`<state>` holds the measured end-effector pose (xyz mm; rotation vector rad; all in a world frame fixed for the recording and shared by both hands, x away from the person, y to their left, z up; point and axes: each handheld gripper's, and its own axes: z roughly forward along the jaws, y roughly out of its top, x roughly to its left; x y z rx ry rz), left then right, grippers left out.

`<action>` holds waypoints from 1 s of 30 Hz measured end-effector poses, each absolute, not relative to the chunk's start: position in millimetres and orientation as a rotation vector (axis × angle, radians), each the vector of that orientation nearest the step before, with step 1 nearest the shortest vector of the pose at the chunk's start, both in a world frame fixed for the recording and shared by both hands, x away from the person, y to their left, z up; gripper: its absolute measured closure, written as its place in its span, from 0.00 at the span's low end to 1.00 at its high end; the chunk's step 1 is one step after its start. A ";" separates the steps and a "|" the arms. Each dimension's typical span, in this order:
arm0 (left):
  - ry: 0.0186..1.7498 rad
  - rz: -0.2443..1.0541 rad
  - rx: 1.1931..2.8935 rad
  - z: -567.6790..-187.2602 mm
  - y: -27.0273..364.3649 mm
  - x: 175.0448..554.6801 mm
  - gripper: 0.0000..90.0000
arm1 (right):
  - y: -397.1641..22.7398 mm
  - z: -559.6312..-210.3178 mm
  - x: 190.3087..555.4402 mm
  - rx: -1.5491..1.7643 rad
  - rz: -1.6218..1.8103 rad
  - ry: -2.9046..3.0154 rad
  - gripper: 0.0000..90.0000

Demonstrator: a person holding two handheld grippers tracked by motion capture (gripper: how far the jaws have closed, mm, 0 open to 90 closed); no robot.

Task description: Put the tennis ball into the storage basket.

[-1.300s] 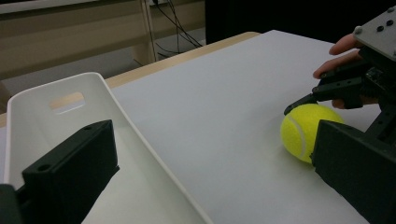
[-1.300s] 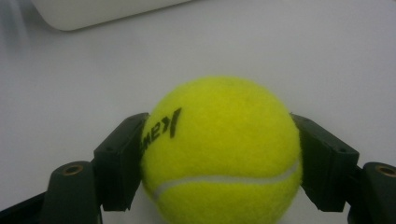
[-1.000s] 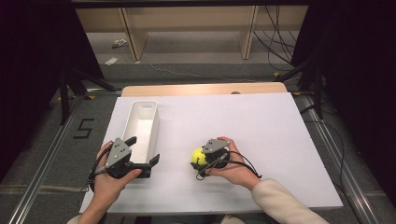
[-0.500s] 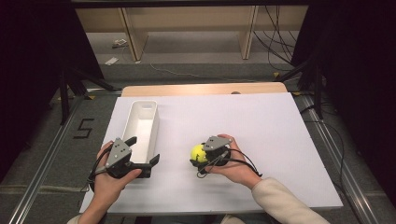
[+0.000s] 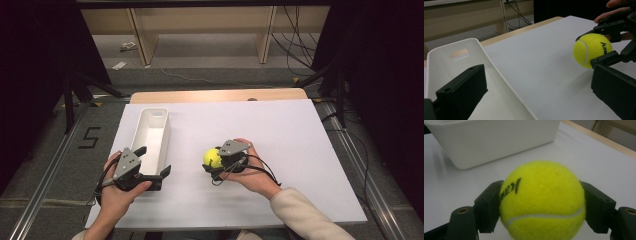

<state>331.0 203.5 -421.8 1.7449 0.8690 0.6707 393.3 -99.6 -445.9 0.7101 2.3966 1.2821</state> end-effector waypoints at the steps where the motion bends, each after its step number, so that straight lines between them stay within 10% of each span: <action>1: 0.869 0.671 1.745 -421.7 203.5 331.0 0.00 | -99.6 -445.5 393.6 0.709 1.285 2.393 0.29; 30: 0.865 0.672 1.746 -421.3 203.5 330.7 0.00 | -90.7 -435.5 397.1 0.693 1.322 2.373 0.29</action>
